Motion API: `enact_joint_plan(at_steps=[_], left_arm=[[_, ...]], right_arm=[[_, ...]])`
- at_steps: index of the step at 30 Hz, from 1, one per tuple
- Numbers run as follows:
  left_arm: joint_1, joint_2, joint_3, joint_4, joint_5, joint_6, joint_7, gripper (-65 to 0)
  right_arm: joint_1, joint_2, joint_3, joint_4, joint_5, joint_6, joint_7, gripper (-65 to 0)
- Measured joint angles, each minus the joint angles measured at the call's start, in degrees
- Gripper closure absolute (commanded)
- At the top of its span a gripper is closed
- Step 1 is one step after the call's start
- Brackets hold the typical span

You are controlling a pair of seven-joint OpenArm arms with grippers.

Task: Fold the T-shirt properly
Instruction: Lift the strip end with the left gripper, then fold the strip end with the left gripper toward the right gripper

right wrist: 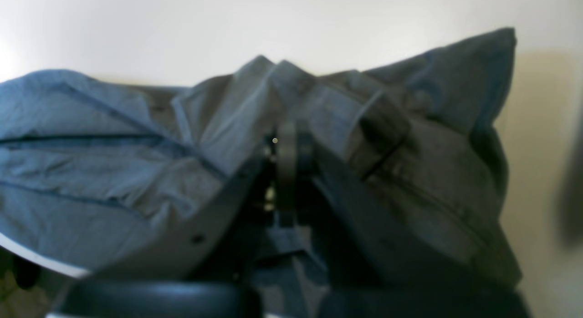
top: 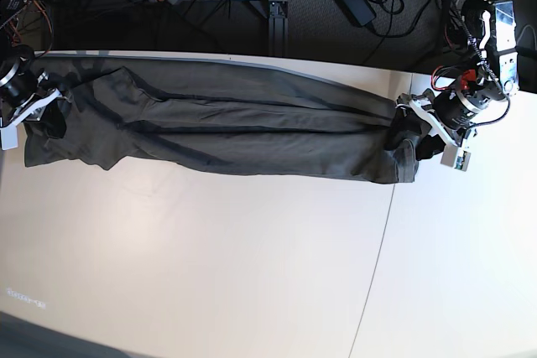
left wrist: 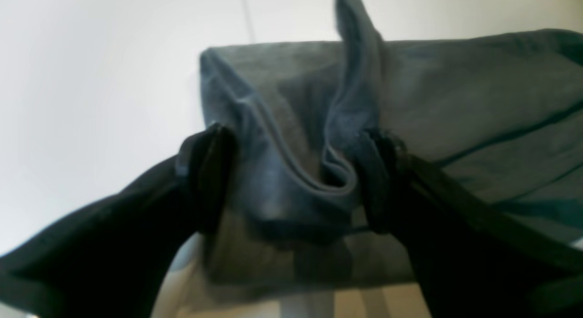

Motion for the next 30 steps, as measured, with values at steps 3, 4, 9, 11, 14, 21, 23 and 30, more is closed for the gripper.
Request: enact_joint_plan(at_steps=[3, 4, 9, 11, 14, 21, 23, 30], left_arm=[[0.0, 0.9, 0.6, -0.1, 0.2, 0.0, -0.9, -30.9], [-0.1, 1.5, 0.6, -0.2, 0.2, 0.0, -0.7, -20.6], [-0.5, 2.9, 0.9, -0.4, 0.1, 0.0, -0.6, 0.0], [-1.0, 2.9, 0.9, -0.4, 0.6, 0.0, -0.5, 0.0], [-2.7, 3.1, 0.0, -0.7, 2.1, 0.0, 0.4, 0.0], [-8.7, 0.6, -3.7, -2.8, 6.4, 0.2, 1.6, 0.0], [-11.0, -0.7, -3.7, -4.4, 6.6, 0.3, 1.4, 0.0], [-18.6, -2.3, -3.7, -6.8, 4.8, 0.1, 5.3, 0.0]], right_arm=[[0.0, 0.0, 0.0, 0.0, 0.0, 0.0, 0.0, 0.0], [0.0, 0.0, 0.0, 0.0, 0.0, 0.0, 0.0, 0.0], [0.0, 0.0, 0.0, 0.0, 0.0, 0.0, 0.0, 0.0], [0.0, 0.0, 0.0, 0.0, 0.0, 0.0, -0.1, 0.0], [0.0, 0.0, 0.0, 0.0, 0.0, 0.0, -0.2, 0.0], [0.0, 0.0, 0.0, 0.0, 0.0, 0.0, -0.2, 0.0], [0.0, 0.0, 0.0, 0.0, 0.0, 0.0, -0.2, 0.0], [0.0, 0.0, 0.0, 0.0, 0.0, 0.0, -0.2, 0.0]])
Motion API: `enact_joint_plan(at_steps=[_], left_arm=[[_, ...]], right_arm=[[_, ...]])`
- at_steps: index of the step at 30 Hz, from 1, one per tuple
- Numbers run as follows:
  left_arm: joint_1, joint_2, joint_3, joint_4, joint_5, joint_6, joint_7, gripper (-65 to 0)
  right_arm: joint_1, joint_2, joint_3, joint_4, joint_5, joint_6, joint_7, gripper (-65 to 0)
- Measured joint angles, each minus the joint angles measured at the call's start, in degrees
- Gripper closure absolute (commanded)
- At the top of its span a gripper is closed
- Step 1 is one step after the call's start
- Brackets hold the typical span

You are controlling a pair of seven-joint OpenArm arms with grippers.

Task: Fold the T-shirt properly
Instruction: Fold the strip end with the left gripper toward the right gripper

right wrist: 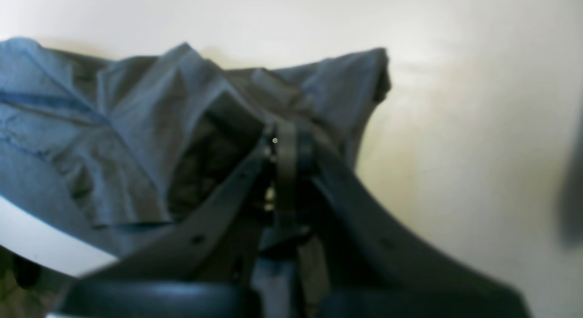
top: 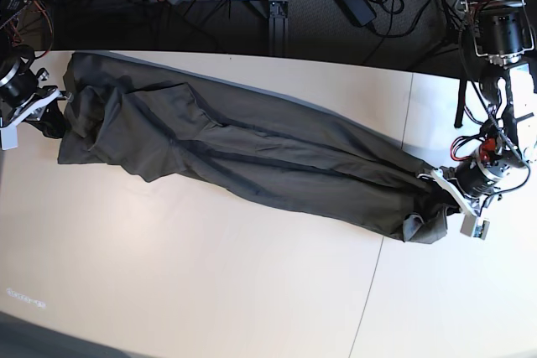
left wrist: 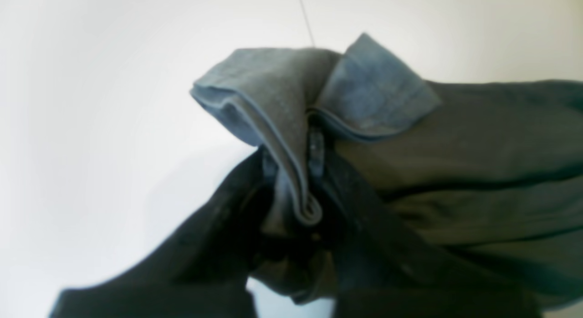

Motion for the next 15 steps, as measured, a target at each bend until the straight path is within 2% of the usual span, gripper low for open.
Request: enact_joint_plan(at_steps=[3, 5, 7, 11, 15], left_arm=[[-0.9, -0.6, -0.2, 3.4, -10.2, -3.8, 8.9, 0.0], [-0.5, -0.2, -0.1, 7.3, -17.4, -4.3, 14.7, 0.0], [0.7, 0.5, 1.0, 11.8, -21.0, -4.5, 16.1, 0.0], [2.9, 3.3, 6.1, 21.3, -20.5, -4.7, 16.5, 0.0], [2.9, 7.9, 16.0, 25.1, -16.5, -3.7, 15.9, 0.0]], right_arm=[[0.0, 0.0, 0.0, 0.0, 0.1, 0.0, 0.0, 0.0], [0.0, 0.0, 0.0, 0.0, 0.1, 0.0, 0.0, 0.0], [0.0, 0.0, 0.0, 0.0, 0.0, 0.0, 0.0, 0.0], [0.0, 0.0, 0.0, 0.0, 0.1, 0.0, 0.0, 0.0], [0.0, 0.0, 0.0, 0.0, 0.2, 0.0, 0.0, 0.0]])
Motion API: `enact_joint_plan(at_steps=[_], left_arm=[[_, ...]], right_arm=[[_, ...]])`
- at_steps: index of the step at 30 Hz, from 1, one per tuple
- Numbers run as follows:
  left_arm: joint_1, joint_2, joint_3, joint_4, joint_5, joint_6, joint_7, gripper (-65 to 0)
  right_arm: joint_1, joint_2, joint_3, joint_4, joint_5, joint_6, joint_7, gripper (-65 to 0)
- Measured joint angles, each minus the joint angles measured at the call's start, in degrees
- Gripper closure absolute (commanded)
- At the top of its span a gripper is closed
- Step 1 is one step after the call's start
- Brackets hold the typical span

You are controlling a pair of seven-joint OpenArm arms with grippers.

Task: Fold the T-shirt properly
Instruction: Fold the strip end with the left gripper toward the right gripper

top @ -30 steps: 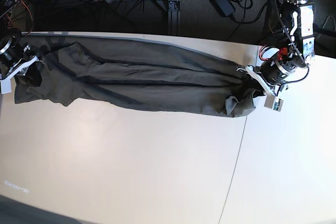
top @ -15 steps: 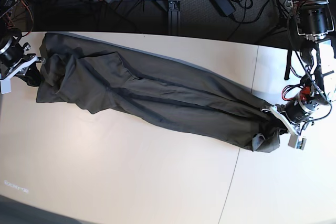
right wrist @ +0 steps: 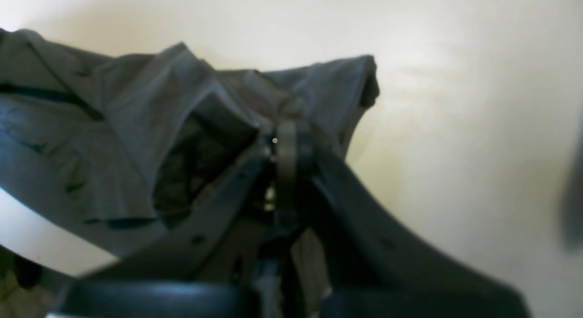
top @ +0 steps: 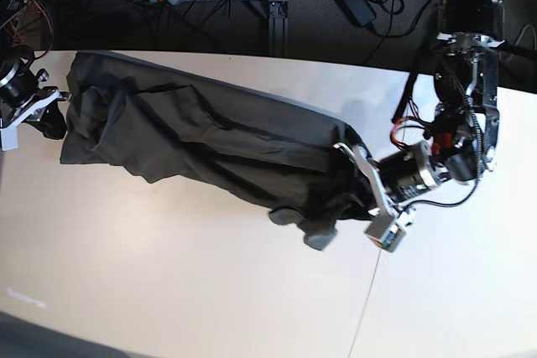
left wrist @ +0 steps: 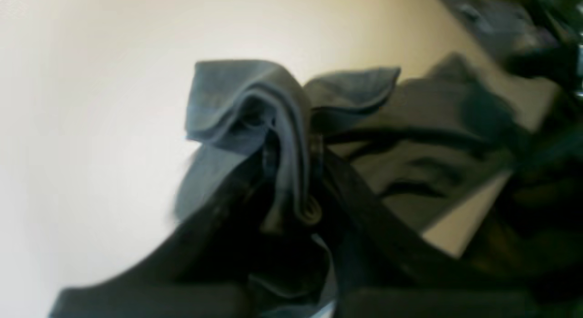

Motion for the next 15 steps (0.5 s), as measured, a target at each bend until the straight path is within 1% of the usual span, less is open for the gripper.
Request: enact_joint_plan(at_steps=[4, 7, 11, 13, 15], left_arm=[[0.5, 5.1, 9.0, -0.2, 9.0, 2.0, -1.5, 0.0], [0.3, 9.8, 12.7, -1.1, 15.3, 2.4, -2.5, 0.0], [0.1, 14.1, 14.4, -7.9, 18.1, 2.5, -6.4, 0.0], [0.2, 15.1, 14.4, -12.0, 18.4, 2.5, -8.5, 0.0], [0.1, 15.4, 14.4, -15.0, 18.3, 2.5, -9.7, 0.0]], right_arm=[[0.0, 0.0, 0.0, 0.0, -0.2, 0.0, 0.0, 0.0], [0.1, 0.0, 0.0, 0.0, -0.2, 0.0, 0.0, 0.0], [0.1, 0.0, 0.0, 0.0, -0.3, 0.0, 0.0, 0.0], [0.1, 0.0, 0.0, 0.0, -0.3, 0.0, 0.0, 0.0], [0.1, 0.0, 0.0, 0.0, -0.2, 0.0, 0.0, 0.0]])
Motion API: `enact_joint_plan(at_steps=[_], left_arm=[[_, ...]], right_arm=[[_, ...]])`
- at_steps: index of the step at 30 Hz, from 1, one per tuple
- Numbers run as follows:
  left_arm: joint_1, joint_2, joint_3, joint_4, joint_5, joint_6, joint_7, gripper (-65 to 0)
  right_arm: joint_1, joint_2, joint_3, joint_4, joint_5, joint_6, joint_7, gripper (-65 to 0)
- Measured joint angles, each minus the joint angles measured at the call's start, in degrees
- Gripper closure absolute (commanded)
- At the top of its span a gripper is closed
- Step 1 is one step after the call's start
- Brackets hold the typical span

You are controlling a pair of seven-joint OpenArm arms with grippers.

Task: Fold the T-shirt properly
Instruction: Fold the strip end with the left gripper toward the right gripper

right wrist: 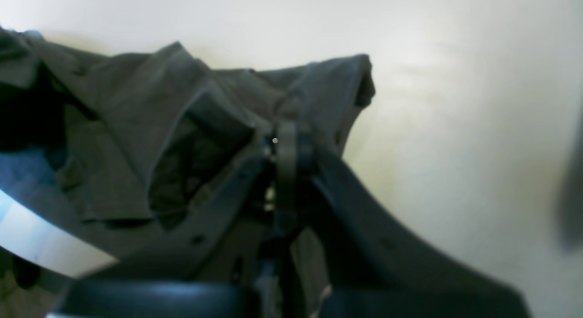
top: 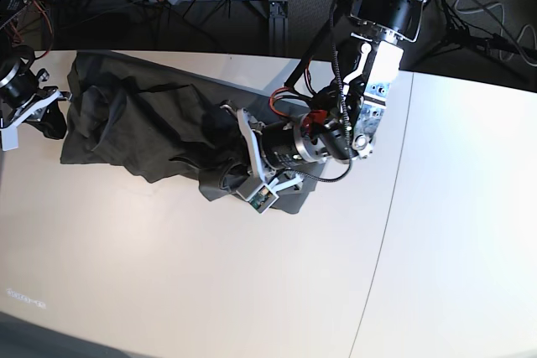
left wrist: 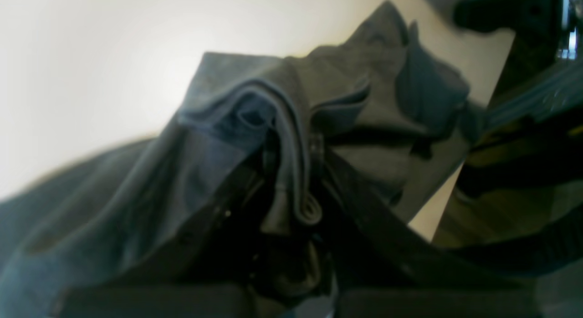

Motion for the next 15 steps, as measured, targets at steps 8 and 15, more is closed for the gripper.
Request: enact_joint_plan(at_steps=[8, 15], left_arm=[[0.0, 0.0, 1.6, -1.4, -5.4, 0.1, 2.7, -37.6], [-0.2, 0.1, 6.5, -1.4, -11.8, 0.1, 4.7, -37.6]], right_arm=[[0.0, 0.0, 0.0, 0.0, 0.0, 0.0, 0.4, 0.0], [0.0, 0.0, 0.0, 0.0, 0.0, 0.0, 1.8, 0.0]])
